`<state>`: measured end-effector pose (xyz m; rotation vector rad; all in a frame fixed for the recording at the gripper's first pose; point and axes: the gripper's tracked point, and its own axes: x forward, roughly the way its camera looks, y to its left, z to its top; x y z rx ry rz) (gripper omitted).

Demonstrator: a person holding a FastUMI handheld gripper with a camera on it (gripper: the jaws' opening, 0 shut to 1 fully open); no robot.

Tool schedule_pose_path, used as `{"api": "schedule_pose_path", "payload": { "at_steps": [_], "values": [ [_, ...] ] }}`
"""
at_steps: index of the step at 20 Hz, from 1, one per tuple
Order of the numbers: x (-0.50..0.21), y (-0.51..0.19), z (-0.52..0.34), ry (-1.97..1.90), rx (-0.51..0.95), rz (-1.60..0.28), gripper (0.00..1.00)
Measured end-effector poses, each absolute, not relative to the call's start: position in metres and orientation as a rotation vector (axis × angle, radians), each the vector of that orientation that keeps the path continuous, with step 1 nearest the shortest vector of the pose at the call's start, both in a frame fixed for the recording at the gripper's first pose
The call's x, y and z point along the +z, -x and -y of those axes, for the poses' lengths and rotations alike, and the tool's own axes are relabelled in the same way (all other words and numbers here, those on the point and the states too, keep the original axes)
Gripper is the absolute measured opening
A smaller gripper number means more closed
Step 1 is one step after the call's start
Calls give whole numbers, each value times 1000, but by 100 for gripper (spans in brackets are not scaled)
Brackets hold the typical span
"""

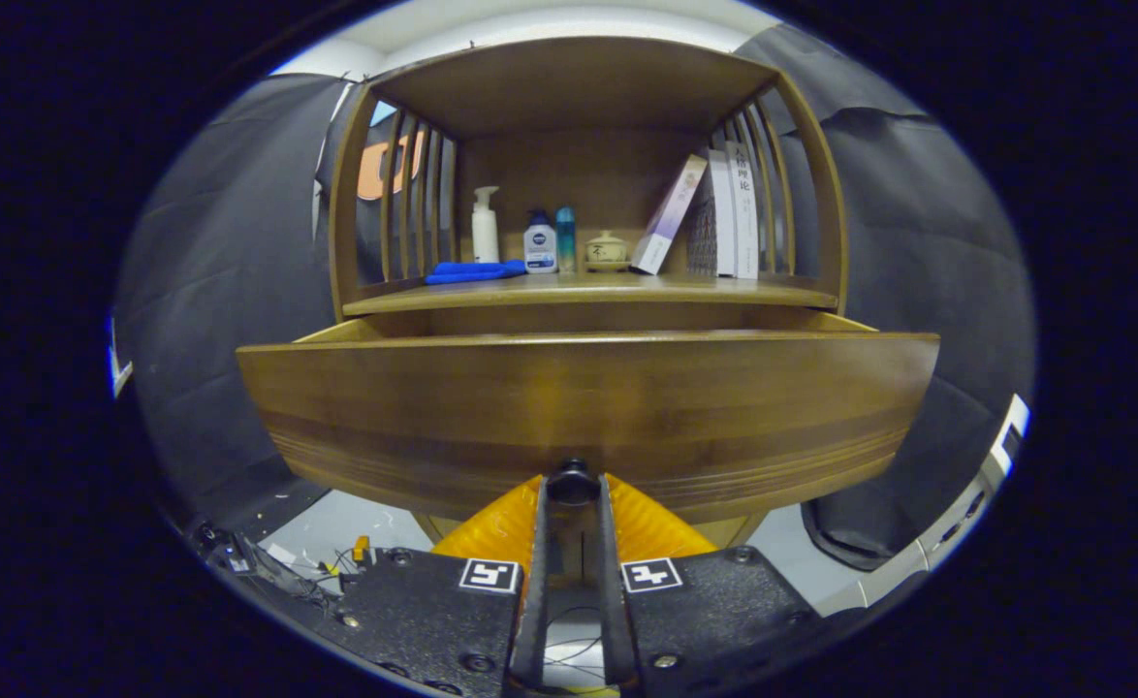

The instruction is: Pull open the drawer, take out the items inside it, and place them on the countertop above the cabinet.

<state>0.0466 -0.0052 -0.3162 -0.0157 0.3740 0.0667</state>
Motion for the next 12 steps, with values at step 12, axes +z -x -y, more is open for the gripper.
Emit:
{"api": "schedule_pose_path", "payload": {
  "at_steps": [12],
  "values": [
    [-321, -44, 6, 37, 96, -388, 25]
  ]
}}
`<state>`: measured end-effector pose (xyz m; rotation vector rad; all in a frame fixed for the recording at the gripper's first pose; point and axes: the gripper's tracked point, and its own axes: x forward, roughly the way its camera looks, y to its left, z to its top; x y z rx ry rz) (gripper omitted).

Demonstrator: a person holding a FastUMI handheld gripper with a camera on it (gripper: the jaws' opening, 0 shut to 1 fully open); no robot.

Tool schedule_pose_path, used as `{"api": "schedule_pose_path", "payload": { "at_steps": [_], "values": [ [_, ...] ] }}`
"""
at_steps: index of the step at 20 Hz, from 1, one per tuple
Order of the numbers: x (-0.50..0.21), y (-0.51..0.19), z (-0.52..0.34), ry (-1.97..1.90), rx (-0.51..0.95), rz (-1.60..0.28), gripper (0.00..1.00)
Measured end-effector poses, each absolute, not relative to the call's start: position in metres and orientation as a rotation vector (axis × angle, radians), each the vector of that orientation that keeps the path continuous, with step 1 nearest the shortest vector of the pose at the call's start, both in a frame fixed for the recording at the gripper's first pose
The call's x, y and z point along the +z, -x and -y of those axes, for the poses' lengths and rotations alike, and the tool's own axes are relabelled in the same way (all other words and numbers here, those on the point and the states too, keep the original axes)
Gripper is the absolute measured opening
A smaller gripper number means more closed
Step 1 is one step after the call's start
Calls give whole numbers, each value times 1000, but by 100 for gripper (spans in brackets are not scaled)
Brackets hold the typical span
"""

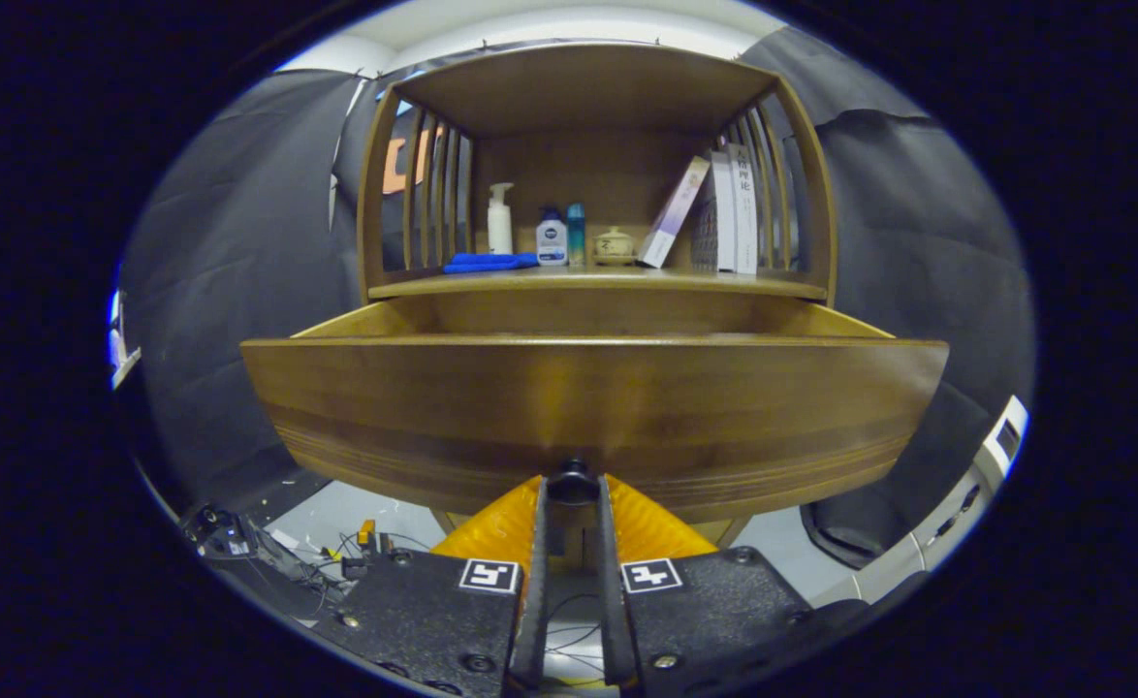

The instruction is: Pull open the drawer, take out the items inside it, and place them on the countertop above the cabinet.

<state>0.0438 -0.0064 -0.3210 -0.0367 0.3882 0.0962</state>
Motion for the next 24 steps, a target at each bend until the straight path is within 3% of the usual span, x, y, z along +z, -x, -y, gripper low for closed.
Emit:
{"api": "schedule_pose_path", "payload": {
  "at_steps": [4, 11, 12, 18, 24],
  "values": [
    [-308, -47, 13, 19, 82, -339, 36],
    [-235, -51, 27, -44, 65, -212, 93],
    [-222, -55, 28, -51, 69, -204, 96],
    [-164, -104, 36, -26, 69, -198, 98],
    [-170, -148, 16, -47, 97, -356, 97]
  ]
}}
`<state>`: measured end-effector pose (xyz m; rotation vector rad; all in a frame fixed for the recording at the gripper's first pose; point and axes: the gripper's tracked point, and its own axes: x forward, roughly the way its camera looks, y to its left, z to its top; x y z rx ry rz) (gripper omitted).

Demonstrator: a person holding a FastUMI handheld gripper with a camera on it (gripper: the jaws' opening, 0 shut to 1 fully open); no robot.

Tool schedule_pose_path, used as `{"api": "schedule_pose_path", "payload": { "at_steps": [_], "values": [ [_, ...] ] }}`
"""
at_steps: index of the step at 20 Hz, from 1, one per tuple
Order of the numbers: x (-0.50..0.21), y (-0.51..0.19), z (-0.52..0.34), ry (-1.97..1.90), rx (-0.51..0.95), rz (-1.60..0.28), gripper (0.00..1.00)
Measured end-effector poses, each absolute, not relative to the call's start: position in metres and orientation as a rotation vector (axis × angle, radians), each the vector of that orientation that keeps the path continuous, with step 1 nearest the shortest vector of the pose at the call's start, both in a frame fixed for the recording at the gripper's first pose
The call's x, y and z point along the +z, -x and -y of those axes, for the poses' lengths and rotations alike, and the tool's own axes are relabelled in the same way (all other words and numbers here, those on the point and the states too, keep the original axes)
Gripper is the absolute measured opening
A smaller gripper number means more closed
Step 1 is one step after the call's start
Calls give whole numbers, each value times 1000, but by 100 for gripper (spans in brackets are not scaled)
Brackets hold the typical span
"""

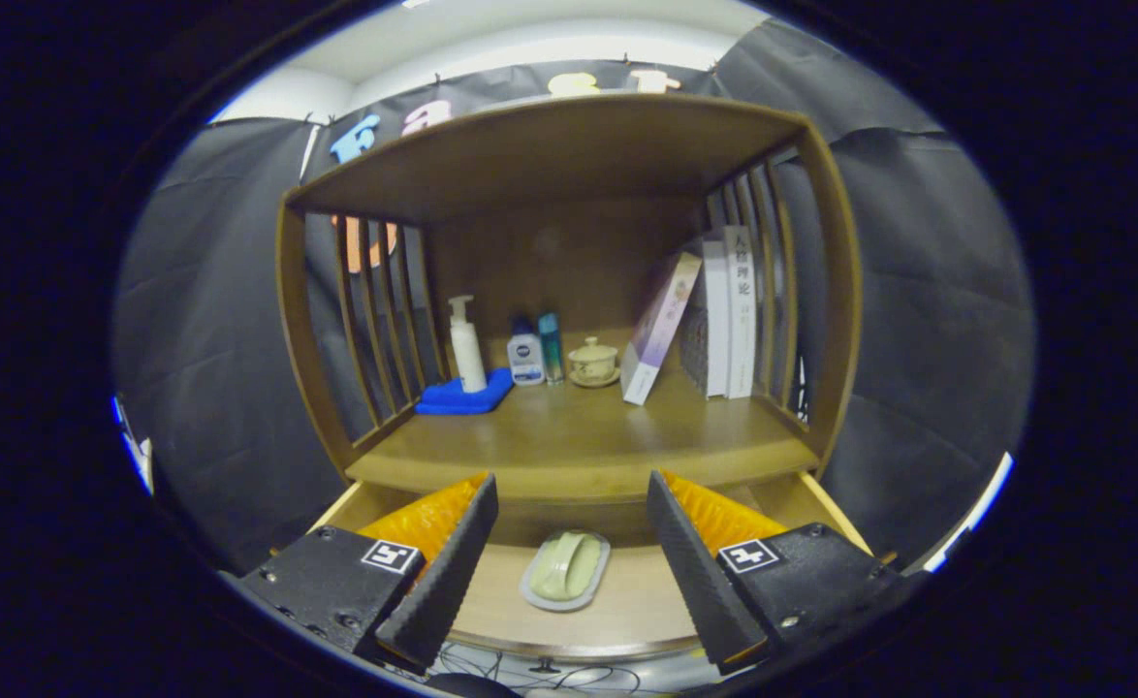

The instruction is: Pull open the drawer, take out the items inside it, and place them on the countertop above the cabinet.

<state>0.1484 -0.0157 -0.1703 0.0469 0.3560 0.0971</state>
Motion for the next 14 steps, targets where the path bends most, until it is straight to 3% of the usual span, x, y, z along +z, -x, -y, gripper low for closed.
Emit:
{"api": "schedule_pose_path", "payload": {
  "at_steps": [14],
  "values": [
    [-296, -194, 4, -17, 76, -935, 95]
  ]
}}
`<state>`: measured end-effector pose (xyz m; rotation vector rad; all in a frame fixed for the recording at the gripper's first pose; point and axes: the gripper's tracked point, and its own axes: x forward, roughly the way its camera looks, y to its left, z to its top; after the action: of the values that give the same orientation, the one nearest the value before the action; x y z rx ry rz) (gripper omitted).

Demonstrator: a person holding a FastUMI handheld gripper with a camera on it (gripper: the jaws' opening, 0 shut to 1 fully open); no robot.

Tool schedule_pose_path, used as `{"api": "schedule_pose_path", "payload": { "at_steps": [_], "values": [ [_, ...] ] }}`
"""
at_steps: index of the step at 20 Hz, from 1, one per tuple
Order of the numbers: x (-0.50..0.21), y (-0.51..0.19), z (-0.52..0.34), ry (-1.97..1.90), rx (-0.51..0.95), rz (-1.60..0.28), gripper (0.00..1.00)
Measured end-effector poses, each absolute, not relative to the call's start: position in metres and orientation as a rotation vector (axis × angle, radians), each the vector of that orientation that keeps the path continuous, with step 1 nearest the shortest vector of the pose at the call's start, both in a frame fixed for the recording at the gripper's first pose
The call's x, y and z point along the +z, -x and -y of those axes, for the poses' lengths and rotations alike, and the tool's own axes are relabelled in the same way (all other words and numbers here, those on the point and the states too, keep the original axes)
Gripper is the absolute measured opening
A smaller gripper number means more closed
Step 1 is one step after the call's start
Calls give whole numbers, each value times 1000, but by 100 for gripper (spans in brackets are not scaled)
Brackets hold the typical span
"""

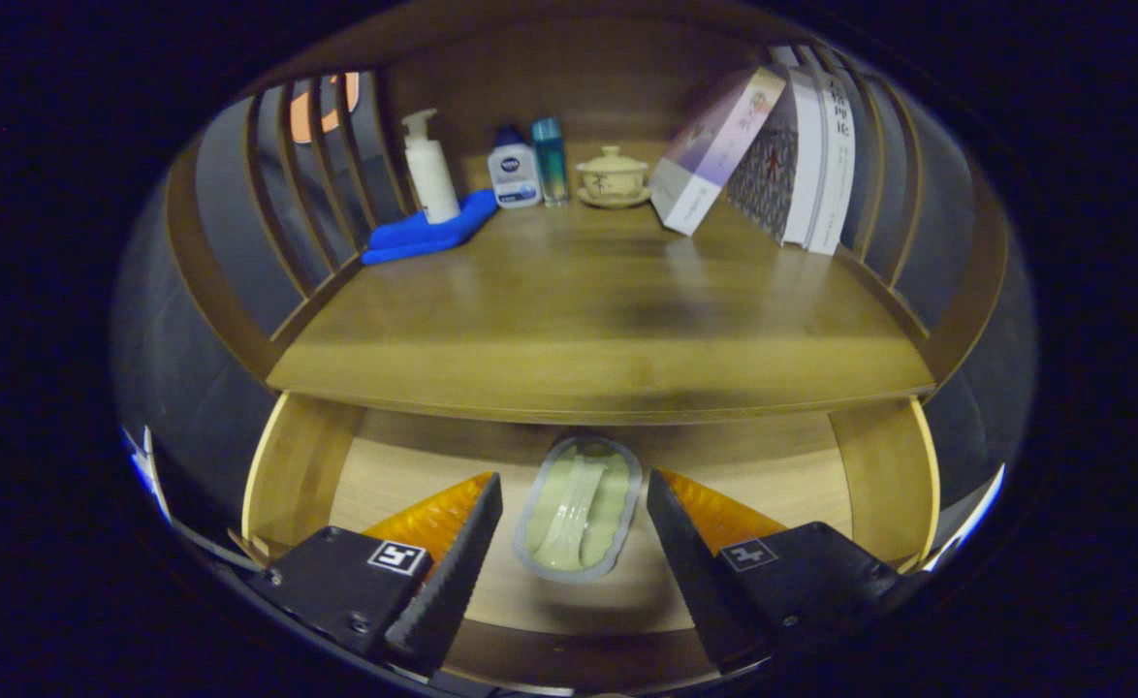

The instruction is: Pull open the drawer, take out the items inside it, and place them on the countertop above the cabinet.

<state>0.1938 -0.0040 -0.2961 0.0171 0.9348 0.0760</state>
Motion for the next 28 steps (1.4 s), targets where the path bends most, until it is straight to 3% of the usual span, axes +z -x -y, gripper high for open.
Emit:
{"api": "schedule_pose_path", "payload": {
  "at_steps": [9, 14, 18, 28],
  "values": [
    [-332, -192, -3, -43, 61, -1141, 79],
    [-344, -194, 3, -82, 11, -1161, 53],
    [-339, -194, -2, -131, 39, -1161, 25],
    [-284, -159, -5, -94, 111, -1115, 23]
  ]
}}
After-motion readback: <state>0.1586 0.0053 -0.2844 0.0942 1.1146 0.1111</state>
